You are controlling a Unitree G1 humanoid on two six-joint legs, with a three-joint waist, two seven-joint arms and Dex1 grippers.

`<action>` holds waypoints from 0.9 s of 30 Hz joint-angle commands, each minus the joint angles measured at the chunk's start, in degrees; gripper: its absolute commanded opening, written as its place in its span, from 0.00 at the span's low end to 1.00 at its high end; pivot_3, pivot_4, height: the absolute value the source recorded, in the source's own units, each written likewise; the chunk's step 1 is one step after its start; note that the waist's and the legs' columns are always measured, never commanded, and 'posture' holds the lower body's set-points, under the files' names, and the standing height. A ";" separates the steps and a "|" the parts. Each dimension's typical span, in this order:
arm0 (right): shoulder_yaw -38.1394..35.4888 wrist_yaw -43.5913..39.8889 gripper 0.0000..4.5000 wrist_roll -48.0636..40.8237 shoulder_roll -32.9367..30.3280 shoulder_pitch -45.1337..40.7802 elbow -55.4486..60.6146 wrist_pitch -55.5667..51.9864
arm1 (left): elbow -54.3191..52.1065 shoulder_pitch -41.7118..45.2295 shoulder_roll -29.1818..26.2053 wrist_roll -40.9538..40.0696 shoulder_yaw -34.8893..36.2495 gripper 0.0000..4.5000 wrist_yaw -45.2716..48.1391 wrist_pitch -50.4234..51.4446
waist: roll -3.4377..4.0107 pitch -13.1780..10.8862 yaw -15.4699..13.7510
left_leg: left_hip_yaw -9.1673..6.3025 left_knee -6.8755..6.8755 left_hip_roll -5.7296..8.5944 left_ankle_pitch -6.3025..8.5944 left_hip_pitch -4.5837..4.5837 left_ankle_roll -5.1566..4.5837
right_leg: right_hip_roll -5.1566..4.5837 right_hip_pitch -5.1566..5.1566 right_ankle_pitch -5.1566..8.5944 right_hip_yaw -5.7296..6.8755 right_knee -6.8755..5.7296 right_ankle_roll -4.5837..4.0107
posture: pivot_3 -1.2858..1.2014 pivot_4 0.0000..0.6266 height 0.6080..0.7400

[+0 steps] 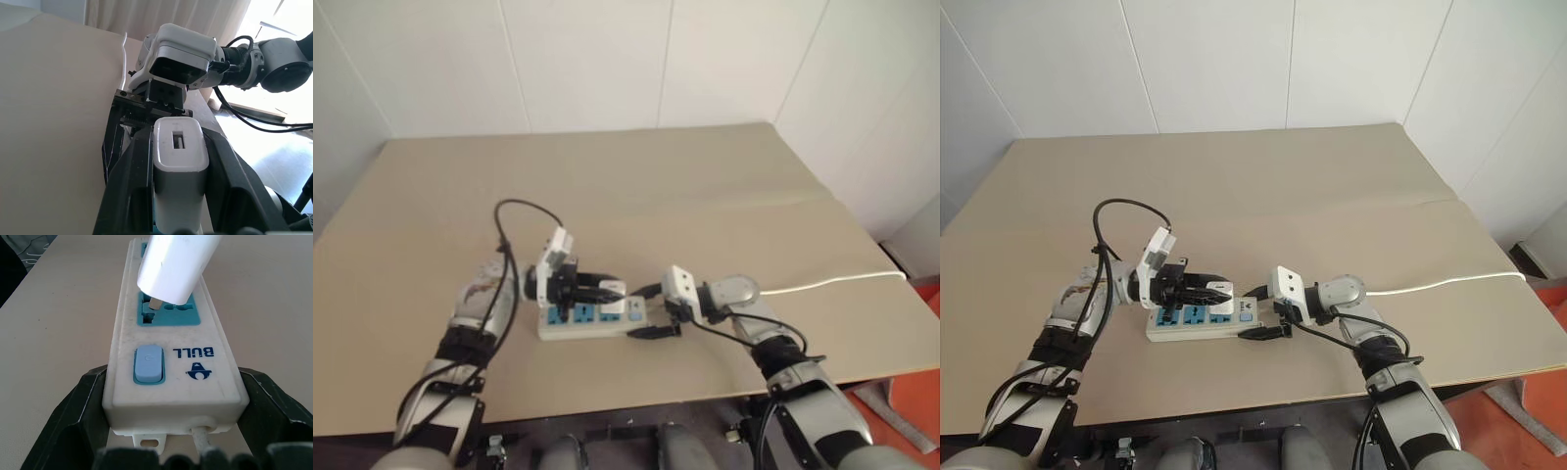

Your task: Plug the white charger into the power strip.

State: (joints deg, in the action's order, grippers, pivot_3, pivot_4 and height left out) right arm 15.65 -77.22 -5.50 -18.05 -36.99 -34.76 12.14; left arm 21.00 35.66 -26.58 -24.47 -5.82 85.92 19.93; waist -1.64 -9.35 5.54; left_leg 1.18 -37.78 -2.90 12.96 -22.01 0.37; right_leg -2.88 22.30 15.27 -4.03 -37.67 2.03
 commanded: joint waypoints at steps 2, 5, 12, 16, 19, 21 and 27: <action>4.72 -0.83 0.76 4.13 0.37 2.38 -1.84 -0.50 | -0.19 -0.23 -0.26 0.58 -0.35 0.23 1.11 -2.00 | 0.00 0.00 0.00 | 0.00 0.00 0.00 0.00 0.00 0.00 | 0.00 0.00 0.00 0.00 0.00 0.00 | 0.52 0.24 1.00; 4.70 -0.83 0.76 4.13 0.28 2.47 -1.69 -0.56 | 0.49 -0.55 -0.48 1.06 -0.49 0.23 1.49 -2.69 | 0.00 0.00 0.00 | 0.00 0.00 -0.01 0.00 0.00 0.00 | 0.01 0.00 0.00 0.00 0.01 0.00 | 0.52 0.24 1.00; 4.78 -0.80 0.76 4.19 0.54 2.66 -1.79 -0.08 | 5.35 0.60 0.17 2.56 -0.64 0.23 2.02 -5.81 | 0.00 0.03 -0.01 | 0.00 0.01 -0.01 0.00 0.03 0.00 | 0.02 -0.02 0.00 0.00 0.02 0.00 | 0.52 0.24 1.00; 4.77 -0.64 0.76 4.24 0.70 2.58 -1.85 0.13 | 8.39 0.90 -0.38 5.63 -2.32 0.23 2.89 -10.28 | -0.02 0.17 -0.06 | 0.00 0.02 -0.03 0.00 0.04 0.00 | 0.05 -0.04 0.01 -0.01 0.03 0.00 | 0.52 0.24 1.00; 4.71 -0.54 0.76 4.23 0.80 2.50 -1.90 0.14 | 9.52 0.87 -0.34 6.09 -2.66 0.23 3.04 -12.29 | -0.03 0.34 -0.06 | 0.00 0.02 -0.03 0.00 0.07 0.00 | 0.05 -0.06 0.00 -0.02 0.02 0.00 | 0.52 0.24 1.00; 4.65 -0.53 0.76 4.34 0.71 2.53 -2.05 0.63 | 9.70 0.17 0.14 6.60 -2.58 0.23 1.83 -15.02 | -0.04 0.42 -0.08 | 0.00 0.03 -0.04 0.00 0.10 0.00 | 0.07 -0.07 0.01 -0.02 0.02 -0.01 | 0.52 0.24 1.00; 4.50 -0.40 0.76 4.59 0.35 2.82 -2.60 2.42 | 6.83 -5.48 2.04 5.21 -0.02 0.23 -2.69 -18.61 | -0.04 1.13 -0.44 | 0.00 0.03 -0.05 0.00 0.18 -0.01 | 0.06 -0.17 0.01 -0.03 0.05 -0.01 | 0.52 0.24 1.00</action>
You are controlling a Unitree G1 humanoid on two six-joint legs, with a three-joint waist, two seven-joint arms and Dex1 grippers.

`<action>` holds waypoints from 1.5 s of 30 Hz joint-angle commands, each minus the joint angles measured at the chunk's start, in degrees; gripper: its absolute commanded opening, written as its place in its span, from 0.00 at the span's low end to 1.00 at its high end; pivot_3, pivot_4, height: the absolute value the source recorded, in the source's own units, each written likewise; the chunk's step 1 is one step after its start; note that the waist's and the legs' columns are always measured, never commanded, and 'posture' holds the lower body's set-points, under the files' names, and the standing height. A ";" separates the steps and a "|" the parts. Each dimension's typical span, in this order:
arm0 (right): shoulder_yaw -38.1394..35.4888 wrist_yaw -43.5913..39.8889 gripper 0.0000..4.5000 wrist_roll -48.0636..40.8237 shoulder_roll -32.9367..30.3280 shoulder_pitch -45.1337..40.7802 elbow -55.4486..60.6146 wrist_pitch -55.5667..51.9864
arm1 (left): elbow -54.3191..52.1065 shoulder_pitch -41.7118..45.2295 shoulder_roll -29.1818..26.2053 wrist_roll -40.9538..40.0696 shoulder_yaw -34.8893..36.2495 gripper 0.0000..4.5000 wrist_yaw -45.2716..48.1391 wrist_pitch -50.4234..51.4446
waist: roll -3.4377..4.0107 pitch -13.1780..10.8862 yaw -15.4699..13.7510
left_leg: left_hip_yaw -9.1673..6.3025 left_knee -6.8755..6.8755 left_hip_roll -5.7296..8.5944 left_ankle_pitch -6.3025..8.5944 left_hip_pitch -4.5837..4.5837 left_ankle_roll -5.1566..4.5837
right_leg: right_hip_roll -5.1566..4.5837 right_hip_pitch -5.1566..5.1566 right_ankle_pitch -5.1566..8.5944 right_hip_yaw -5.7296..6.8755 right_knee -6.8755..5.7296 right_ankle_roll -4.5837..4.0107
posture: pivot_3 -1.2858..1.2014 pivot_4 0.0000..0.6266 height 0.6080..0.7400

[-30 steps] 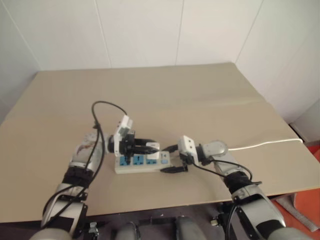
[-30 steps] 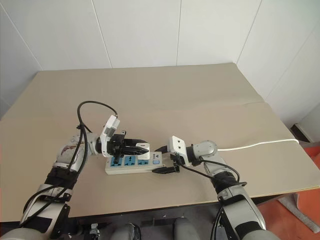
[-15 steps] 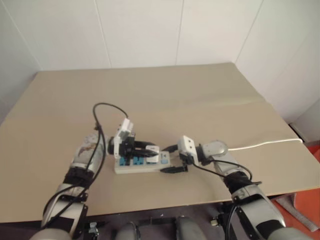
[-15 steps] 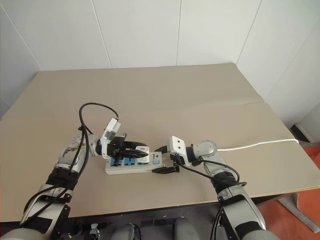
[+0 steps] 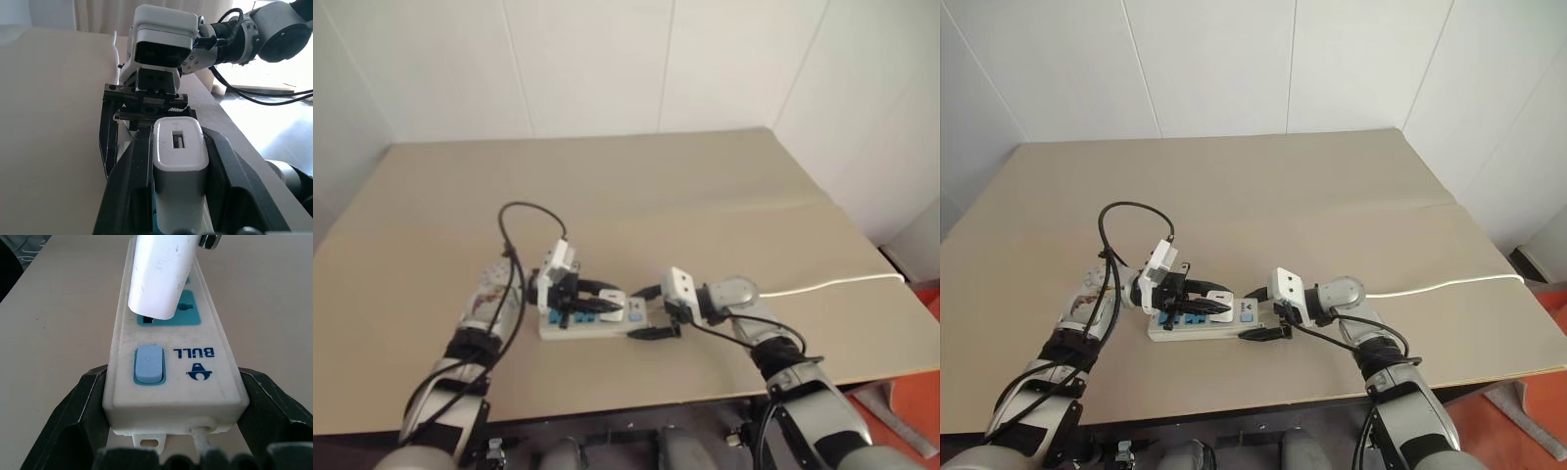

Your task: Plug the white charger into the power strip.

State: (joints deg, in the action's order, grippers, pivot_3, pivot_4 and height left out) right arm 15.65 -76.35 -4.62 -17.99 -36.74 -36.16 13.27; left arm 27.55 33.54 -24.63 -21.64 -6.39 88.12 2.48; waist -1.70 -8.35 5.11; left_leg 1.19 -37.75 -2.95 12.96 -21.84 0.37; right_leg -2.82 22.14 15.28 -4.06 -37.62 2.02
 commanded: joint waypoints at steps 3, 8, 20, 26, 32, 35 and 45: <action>4.56 -1.20 0.76 3.81 0.40 2.77 -1.42 2.10 | -0.62 -5.78 -0.42 3.17 0.70 0.23 -6.29 -2.29 | -0.05 0.38 -0.24 | 0.00 0.01 -0.03 0.00 0.04 0.00 | 0.02 0.00 0.00 -0.01 -0.01 -0.01 | 0.52 0.24 1.00; 4.72 -1.29 0.76 4.00 0.73 3.14 -1.66 3.31 | 1.83 -6.48 -1.26 4.97 -0.08 0.23 -7.45 -4.88 | 0.00 0.57 -0.25 | 0.02 0.06 -0.03 0.01 0.13 0.00 | 0.03 -0.05 0.02 -0.04 -0.01 -0.04 | 0.52 0.24 1.00; 3.86 -1.67 0.76 2.67 1.29 2.79 -0.26 3.41 | 10.59 -4.63 -0.09 4.76 0.34 0.23 -10.47 -11.03 | 0.11 0.78 -1.29 | -0.07 0.88 0.00 0.01 1.54 0.00 | 0.16 -1.26 0.33 -0.17 0.61 0.06 | 0.52 0.24 1.00; 4.08 -1.69 0.76 3.07 0.89 3.01 -0.42 3.91 | 10.84 -4.38 -0.96 5.70 -0.49 0.23 -9.66 -10.89 | 0.11 0.78 -1.38 | -0.19 0.88 0.01 0.01 1.54 0.01 | 0.20 -1.26 0.32 -0.17 0.61 0.06 | 0.52 0.24 1.00; 4.06 -1.43 0.76 3.32 0.89 2.97 -1.02 4.06 | 10.25 -5.51 -1.01 5.40 -0.50 0.51 -8.58 -12.01 | 0.12 0.78 -1.11 | -0.21 0.89 0.00 0.01 1.52 0.01 | 0.22 -1.20 0.35 -0.18 0.61 0.03 | 0.52 0.24 1.00; 4.09 -1.40 0.76 3.46 0.88 2.94 -1.30 4.17 | 10.18 -5.50 -1.23 6.10 -0.92 0.72 -8.12 -13.36 | 0.12 0.78 -0.98 | -0.22 1.13 0.00 0.02 1.51 0.00 | 0.26 -1.11 0.43 -0.25 0.61 -0.09 | 0.52 0.24 1.00; 4.45 -1.22 0.76 3.82 0.94 2.42 -2.01 4.59 | 1.36 -6.76 -6.13 3.76 -0.82 1.00 -1.21 -10.04 | 0.13 0.77 -0.75 | -0.19 1.71 -0.01 0.02 1.59 0.00 | 0.30 -0.94 0.63 -0.27 0.64 -0.26 | 0.52 0.24 1.00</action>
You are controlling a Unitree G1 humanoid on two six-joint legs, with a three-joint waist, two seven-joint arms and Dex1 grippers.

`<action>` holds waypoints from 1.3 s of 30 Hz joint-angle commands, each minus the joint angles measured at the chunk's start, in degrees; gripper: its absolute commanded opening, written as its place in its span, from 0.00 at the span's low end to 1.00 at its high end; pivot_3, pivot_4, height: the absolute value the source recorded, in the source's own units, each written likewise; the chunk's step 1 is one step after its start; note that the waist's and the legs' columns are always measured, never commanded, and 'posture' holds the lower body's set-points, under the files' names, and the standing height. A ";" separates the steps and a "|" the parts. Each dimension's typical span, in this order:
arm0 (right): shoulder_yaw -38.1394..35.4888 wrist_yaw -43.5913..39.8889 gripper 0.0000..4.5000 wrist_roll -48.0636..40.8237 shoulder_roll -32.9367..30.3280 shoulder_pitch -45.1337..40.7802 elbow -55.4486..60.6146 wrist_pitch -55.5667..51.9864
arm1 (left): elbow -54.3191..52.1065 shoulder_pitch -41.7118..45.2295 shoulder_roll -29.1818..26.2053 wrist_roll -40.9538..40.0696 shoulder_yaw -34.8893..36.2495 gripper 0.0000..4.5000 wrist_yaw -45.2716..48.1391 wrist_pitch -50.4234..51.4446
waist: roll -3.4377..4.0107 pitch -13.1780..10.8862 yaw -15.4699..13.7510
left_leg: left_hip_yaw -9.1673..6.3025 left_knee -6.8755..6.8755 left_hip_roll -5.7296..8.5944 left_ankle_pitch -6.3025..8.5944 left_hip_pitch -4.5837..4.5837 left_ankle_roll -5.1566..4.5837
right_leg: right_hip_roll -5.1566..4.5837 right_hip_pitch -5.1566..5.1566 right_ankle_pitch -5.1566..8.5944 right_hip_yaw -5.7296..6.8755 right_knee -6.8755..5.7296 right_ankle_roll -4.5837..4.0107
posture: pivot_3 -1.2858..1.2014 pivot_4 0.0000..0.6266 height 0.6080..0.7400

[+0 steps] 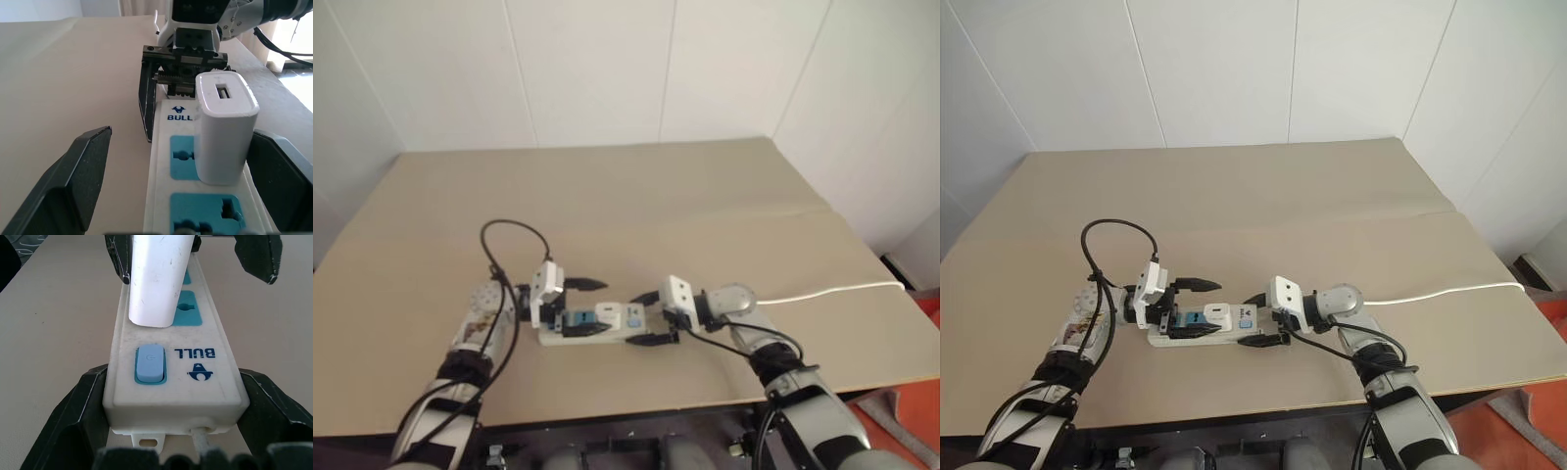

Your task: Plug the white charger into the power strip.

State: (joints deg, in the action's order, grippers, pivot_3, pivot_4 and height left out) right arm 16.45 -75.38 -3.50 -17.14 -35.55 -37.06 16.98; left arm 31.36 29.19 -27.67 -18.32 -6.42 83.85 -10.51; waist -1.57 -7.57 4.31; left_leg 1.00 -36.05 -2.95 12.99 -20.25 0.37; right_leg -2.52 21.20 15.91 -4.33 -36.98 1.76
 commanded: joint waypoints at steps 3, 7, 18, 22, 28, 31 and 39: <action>3.41 -1.39 0.76 2.66 0.17 1.05 -0.84 0.63 | -9.51 -5.20 -9.93 1.09 0.14 1.00 5.31 3.80 | -0.01 -0.06 0.23 | -0.02 0.14 -0.03 0.00 -0.04 0.00 | 0.04 0.13 0.08 0.01 -0.01 -0.13 | 0.52 0.24 1.00; 2.67 0.81 0.76 2.79 0.49 0.29 -1.56 -0.74 | -16.27 -10.25 -20.35 -2.39 4.78 1.00 8.01 5.50 | -0.15 -0.29 0.70 | -0.05 0.25 -0.12 0.00 -0.13 0.00 | 0.05 0.27 0.02 0.09 -0.04 -0.48 | 0.52 0.24 1.00; -0.65 -0.12 1.00 -1.53 -0.74 -0.13 3.01 -11.05 | -15.64 -20.19 -32.59 -3.61 18.56 1.00 5.29 3.16 | -0.40 -0.83 -0.19 | 0.07 0.13 -0.51 -0.01 -0.99 0.00 | 0.07 1.24 -0.10 0.32 -0.16 -0.91 | 0.52 0.24 1.00; -2.74 -1.46 1.00 -3.50 -6.18 3.06 10.86 -12.68 | -18.32 -24.48 -33.52 -5.38 23.63 1.00 4.13 5.08 | -0.34 -0.88 -0.90 | 0.12 0.11 -0.54 -0.01 -1.77 0.00 | 0.07 1.98 -0.11 0.35 -0.22 -0.94 | 0.52 0.24 1.00; -9.84 -6.53 1.00 -11.97 -19.55 8.49 25.94 -18.92 | -20.95 -31.73 -33.24 -5.40 28.04 1.00 2.80 5.18 | -0.26 -1.03 -2.83 | 0.15 -0.18 -0.35 0.02 -3.11 0.04 | -0.04 3.17 -0.16 0.41 -0.21 -0.86 | 0.52 0.24 1.00; -14.79 -8.78 1.00 -15.88 -27.02 11.16 32.60 -21.07 | -19.95 -32.26 -32.03 -5.59 28.17 1.00 1.77 4.62 | -0.18 -1.35 -3.27 | 0.18 -0.21 -0.37 0.03 -3.07 0.06 | -0.01 3.14 -0.16 0.42 -0.21 -0.86 | 0.52 0.24 1.00; -22.19 -6.00 1.00 -17.24 -35.38 19.24 37.04 -21.64 | -18.76 -29.00 -29.13 -4.33 25.62 1.00 -1.24 4.58 | -0.16 -1.47 -3.47 | 0.24 -0.42 -0.43 0.02 -2.96 0.05 | 0.14 2.99 -0.24 0.41 -0.24 -0.78 | 0.52 0.24 1.00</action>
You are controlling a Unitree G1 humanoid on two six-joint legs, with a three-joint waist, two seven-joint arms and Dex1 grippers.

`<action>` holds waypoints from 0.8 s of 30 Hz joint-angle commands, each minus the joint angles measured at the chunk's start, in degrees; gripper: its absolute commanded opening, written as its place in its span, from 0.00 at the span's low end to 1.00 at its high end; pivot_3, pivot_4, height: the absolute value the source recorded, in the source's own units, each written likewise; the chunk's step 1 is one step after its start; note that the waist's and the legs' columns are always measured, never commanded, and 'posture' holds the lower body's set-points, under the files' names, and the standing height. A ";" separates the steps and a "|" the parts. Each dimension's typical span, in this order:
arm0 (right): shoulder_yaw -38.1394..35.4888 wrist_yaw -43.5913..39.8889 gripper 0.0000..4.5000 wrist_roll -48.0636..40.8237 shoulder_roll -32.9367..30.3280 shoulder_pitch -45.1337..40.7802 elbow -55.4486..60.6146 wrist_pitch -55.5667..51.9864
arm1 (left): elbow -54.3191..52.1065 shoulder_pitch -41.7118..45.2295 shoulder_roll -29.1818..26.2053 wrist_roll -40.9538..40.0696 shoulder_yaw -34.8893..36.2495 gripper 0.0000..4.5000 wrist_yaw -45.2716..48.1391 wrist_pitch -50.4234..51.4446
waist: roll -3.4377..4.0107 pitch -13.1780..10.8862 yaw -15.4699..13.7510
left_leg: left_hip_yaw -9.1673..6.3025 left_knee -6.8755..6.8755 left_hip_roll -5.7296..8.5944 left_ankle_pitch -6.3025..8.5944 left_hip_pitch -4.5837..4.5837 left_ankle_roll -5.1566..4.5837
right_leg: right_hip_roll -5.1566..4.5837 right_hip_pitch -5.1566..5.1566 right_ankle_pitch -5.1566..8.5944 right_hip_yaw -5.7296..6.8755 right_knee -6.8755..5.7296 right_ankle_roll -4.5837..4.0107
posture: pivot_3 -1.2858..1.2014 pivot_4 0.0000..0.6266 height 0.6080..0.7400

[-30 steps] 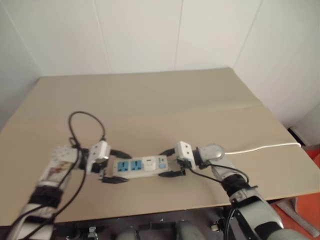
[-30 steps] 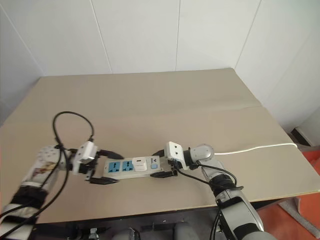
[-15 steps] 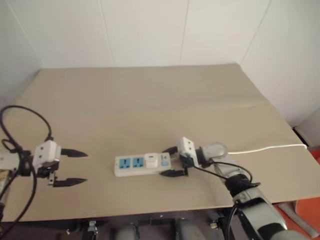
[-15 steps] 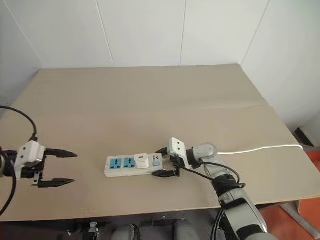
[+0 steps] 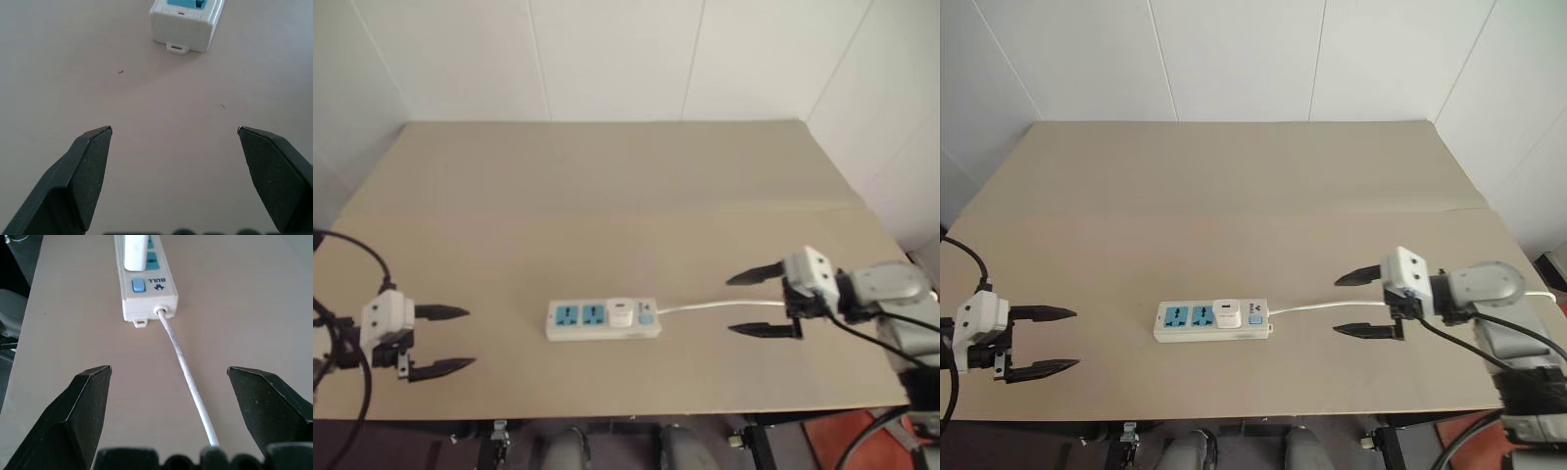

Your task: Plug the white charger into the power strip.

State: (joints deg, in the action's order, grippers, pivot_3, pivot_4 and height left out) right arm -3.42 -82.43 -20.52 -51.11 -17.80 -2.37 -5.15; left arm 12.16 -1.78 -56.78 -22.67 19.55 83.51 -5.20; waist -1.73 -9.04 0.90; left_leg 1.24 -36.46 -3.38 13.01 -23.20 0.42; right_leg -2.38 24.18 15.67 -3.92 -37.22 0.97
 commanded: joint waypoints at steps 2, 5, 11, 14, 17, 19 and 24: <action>-3.32 1.80 1.00 -0.68 -2.28 3.21 3.41 0.17 | 0.18 2.76 0.15 0.53 -1.12 1.00 -1.22 -0.82 | 0.01 -0.01 0.00 | 0.01 -0.14 0.01 0.00 -0.05 0.00 | 0.00 0.00 -0.03 -0.02 -0.04 0.04 | 0.52 0.24 1.00; -4.59 3.45 1.00 -2.12 -3.19 4.47 6.36 -2.19 | 0.43 4.71 -0.59 0.42 -1.84 1.00 -0.85 0.01 | 0.05 -0.05 0.09 | 0.08 -0.27 0.02 0.00 -0.08 0.00 | 0.00 -0.01 -0.12 -0.12 -0.03 0.17 | 0.52 0.24 1.00; -5.75 8.14 1.00 -1.81 -2.56 6.10 9.12 -3.47 | 9.22 13.93 0.57 2.94 -6.88 1.00 0.63 -1.23 | 0.05 -0.05 -0.12 | 0.08 -0.35 0.03 0.00 -0.07 0.00 | 0.02 -0.06 -0.15 -0.11 -0.03 0.20 | 0.52 0.24 1.00; -6.20 10.00 1.00 -1.78 -2.62 6.88 10.28 -3.99 | 11.99 18.73 0.71 3.40 -9.25 1.00 2.97 -1.46 | 0.05 -0.05 -0.20 | 0.07 -0.39 0.05 0.00 -0.13 0.00 | 0.02 -0.04 -0.17 -0.11 -0.03 0.23 | 0.52 0.24 1.00; -6.34 11.49 1.00 -1.81 -2.54 8.00 11.23 -4.53 | 15.69 23.54 1.66 4.63 -11.06 1.00 3.01 -2.16 | 0.04 -0.06 -0.24 | 0.07 -0.44 0.07 0.00 -0.19 0.00 | 0.01 -0.03 -0.19 -0.12 -0.04 0.25 | 0.52 0.24 1.00; -6.38 12.33 1.00 -1.69 -2.53 8.79 12.05 -4.87 | 16.73 25.35 2.04 5.31 -12.06 1.00 3.43 -2.52 | 0.04 -0.05 -0.23 | 0.06 -0.48 0.08 0.00 -0.17 0.00 | 0.01 -0.06 -0.20 -0.13 -0.05 0.27 | 0.52 0.24 1.00; -6.72 14.89 1.00 -2.15 -2.12 10.64 14.78 -6.54 | 18.43 27.20 2.63 5.89 -13.55 1.00 4.80 -3.44 | 0.04 -0.05 0.05 | 0.06 -0.49 0.09 0.00 -0.16 0.00 | 0.01 -0.03 -0.20 -0.16 -0.15 0.27 | 0.52 0.24 1.00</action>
State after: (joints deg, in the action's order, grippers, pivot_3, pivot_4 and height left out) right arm -8.09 -68.49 -21.55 -53.24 -7.33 10.02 -10.97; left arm 30.31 24.55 -53.87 -16.98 5.70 87.80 -7.58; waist -1.69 -9.10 0.95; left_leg 1.30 -36.97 -3.29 13.01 -23.34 0.42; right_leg -2.37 24.16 15.47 -4.09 -37.42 1.25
